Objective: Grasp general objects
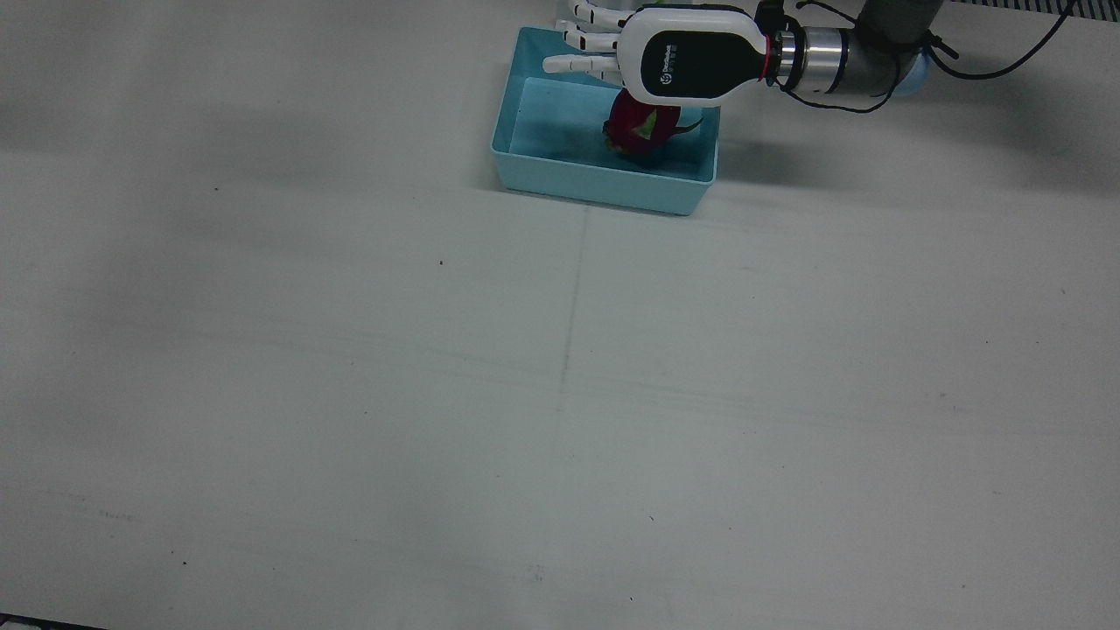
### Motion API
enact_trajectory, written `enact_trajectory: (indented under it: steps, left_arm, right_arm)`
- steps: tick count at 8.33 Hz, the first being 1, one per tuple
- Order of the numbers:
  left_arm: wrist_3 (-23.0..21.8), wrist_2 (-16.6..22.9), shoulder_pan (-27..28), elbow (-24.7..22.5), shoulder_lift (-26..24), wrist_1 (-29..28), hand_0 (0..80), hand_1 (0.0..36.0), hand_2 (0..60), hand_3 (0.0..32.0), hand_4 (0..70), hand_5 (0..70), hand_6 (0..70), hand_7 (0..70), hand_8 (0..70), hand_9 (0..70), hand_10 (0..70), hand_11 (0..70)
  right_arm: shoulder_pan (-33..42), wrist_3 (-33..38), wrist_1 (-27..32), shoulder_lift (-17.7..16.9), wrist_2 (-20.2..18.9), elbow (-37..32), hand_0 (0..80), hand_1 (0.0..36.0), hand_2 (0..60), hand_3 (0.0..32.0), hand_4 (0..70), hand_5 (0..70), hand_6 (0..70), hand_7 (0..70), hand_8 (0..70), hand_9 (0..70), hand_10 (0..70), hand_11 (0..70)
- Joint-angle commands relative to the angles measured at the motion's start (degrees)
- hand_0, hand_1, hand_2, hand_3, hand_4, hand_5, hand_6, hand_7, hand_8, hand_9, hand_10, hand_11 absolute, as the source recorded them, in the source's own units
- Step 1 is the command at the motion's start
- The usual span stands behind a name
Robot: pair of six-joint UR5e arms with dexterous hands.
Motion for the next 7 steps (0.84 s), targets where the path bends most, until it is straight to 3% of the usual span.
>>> enact_trajectory:
  steps: [1, 2, 4, 5, 6, 7]
  left_arm:
    - [-4.8, -0.1, -1.2, 0.5, 4.1, -3.3, 80.0, 36.0, 60.0, 0.0, 0.0, 70.0, 1.6, 41.1, 0.0, 6.8, 7.6, 17.3]
    - [-8.7, 0.0, -7.9, 1.5, 7.1, -7.8, 80.0, 36.0, 60.0, 0.0, 7.5, 70.0, 12.3, 50.2, 1.4, 8.6, 7.3, 16.5]
    - [-16.5, 0.6, -19.1, 6.6, 10.5, -15.1, 80.0, 36.0, 60.0, 0.0, 34.8, 70.0, 40.1, 70.0, 7.0, 15.2, 6.6, 14.8]
    - [-16.8, 1.3, -26.5, 7.0, 11.5, -14.6, 80.0, 36.0, 60.0, 0.0, 41.5, 70.0, 46.6, 70.0, 8.3, 17.2, 5.8, 13.5]
    - [-17.4, 4.6, -33.9, 8.4, 12.5, -15.1, 80.0, 36.0, 60.0, 0.0, 47.4, 70.0, 53.9, 70.0, 9.7, 18.6, 8.7, 17.5]
    - [-17.7, 5.1, -39.5, 10.1, 12.7, -15.6, 80.0, 36.0, 60.0, 0.0, 59.9, 70.0, 67.2, 70.0, 12.4, 18.6, 8.8, 17.4]
  right_arm:
    - [0.0, -0.1, 0.0, 0.0, 0.0, 0.0, 0.0, 0.0, 0.0, 0.0, 0.0, 0.0, 0.0, 0.0, 0.0, 0.0, 0.0, 0.0]
    - [0.0, -0.1, 0.0, 0.0, 0.0, 0.0, 0.0, 0.0, 0.0, 0.0, 0.0, 0.0, 0.0, 0.0, 0.0, 0.0, 0.0, 0.0]
    - [0.0, -0.1, 0.0, 0.0, 0.0, 0.0, 0.0, 0.0, 0.0, 0.0, 0.0, 0.0, 0.0, 0.0, 0.0, 0.0, 0.0, 0.0]
    - [0.0, -0.1, 0.0, 0.0, 0.0, 0.0, 0.0, 0.0, 0.0, 0.0, 0.0, 0.0, 0.0, 0.0, 0.0, 0.0, 0.0, 0.0]
    - [0.0, 0.0, 0.0, 0.0, 0.0, -0.1, 0.0, 0.0, 0.0, 0.0, 0.0, 0.0, 0.0, 0.0, 0.0, 0.0, 0.0, 0.0]
    - [0.0, 0.0, 0.0, 0.0, 0.0, -0.1, 0.0, 0.0, 0.0, 0.0, 0.0, 0.0, 0.0, 0.0, 0.0, 0.0, 0.0, 0.0]
